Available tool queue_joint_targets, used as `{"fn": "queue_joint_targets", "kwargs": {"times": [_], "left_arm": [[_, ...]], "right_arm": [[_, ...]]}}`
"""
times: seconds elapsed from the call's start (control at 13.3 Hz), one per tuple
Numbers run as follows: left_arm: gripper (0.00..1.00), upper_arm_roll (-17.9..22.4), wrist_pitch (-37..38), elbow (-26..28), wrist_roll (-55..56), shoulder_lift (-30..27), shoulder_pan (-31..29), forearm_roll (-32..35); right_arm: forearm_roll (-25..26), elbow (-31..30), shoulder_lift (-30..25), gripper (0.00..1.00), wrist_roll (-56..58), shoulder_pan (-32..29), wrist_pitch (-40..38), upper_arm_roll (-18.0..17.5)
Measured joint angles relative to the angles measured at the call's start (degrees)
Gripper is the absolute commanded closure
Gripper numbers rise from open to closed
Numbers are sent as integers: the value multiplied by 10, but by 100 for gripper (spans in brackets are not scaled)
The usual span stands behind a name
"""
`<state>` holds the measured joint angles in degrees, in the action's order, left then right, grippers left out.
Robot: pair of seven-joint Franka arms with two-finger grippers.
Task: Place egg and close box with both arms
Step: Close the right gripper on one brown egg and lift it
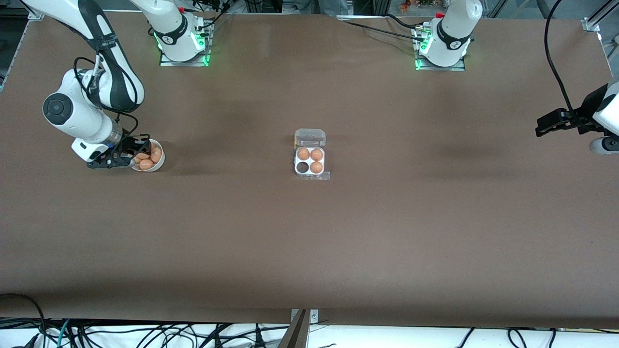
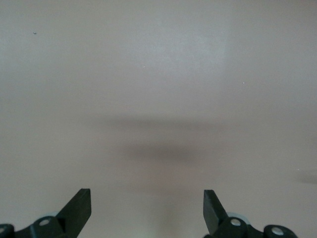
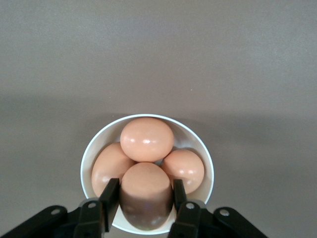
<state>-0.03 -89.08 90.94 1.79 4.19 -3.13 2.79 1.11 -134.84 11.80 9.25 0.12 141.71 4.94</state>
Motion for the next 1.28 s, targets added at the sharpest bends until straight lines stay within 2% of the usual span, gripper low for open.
{"fn": "queue_joint_targets", "kwargs": {"times": [0.08,0.45,0.9,1.28], "left_arm": [[0,0,0,0,0,0,0,0],[0,0,0,0,0,0,0,0],[0,0,0,0,0,0,-1,0],[0,0,0,0,0,0,-1,0]], "right_arm": [[0,0,0,59,0,0,0,0],[0,0,0,80,1,0,0,0],[0,32,0,80,2,1,-51,-12],[-8,108,1,80,-1,15,-154,-26]]}}
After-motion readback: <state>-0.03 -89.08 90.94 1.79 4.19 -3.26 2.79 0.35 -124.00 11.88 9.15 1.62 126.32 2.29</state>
